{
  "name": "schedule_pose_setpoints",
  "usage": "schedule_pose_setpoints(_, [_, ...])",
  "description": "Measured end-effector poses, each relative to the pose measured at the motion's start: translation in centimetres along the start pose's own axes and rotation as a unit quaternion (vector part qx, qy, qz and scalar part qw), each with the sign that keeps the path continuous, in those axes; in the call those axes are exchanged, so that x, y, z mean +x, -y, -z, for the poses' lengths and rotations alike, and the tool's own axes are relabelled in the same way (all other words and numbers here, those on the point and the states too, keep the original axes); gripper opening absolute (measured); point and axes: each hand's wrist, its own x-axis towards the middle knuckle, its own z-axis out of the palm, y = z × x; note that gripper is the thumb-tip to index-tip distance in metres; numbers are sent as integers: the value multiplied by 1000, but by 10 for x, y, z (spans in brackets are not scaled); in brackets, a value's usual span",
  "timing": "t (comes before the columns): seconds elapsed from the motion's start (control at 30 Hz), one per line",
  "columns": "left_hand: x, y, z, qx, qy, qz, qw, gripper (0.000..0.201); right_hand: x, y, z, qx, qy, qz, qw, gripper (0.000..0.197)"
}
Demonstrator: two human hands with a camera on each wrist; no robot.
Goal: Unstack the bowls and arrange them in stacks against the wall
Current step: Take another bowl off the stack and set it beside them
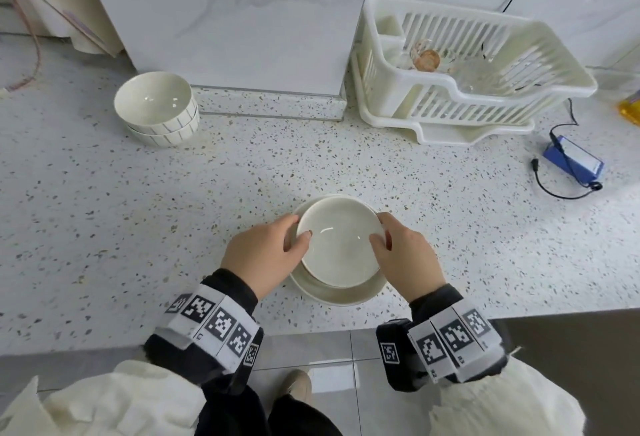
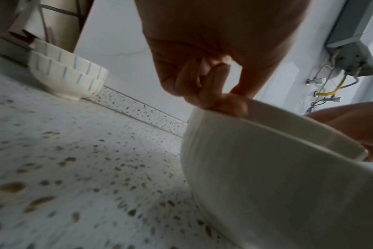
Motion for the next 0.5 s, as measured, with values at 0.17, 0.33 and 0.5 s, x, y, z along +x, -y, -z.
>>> schedule_pose_setpoints(0.17, [7,-4,3,14,33,-14,999,29,-2,3,6,15,-20,-6,1000,32])
schedule_pose_setpoints(0.33, [10,-2,21,-87,-2,-41,995,31,-2,17,22,47,-35,-16,998,32])
schedule_pose_setpoints(0.5, [22,14,55,-151,-76,-50,984,31,10,54,29,144,-17,-30,989,34])
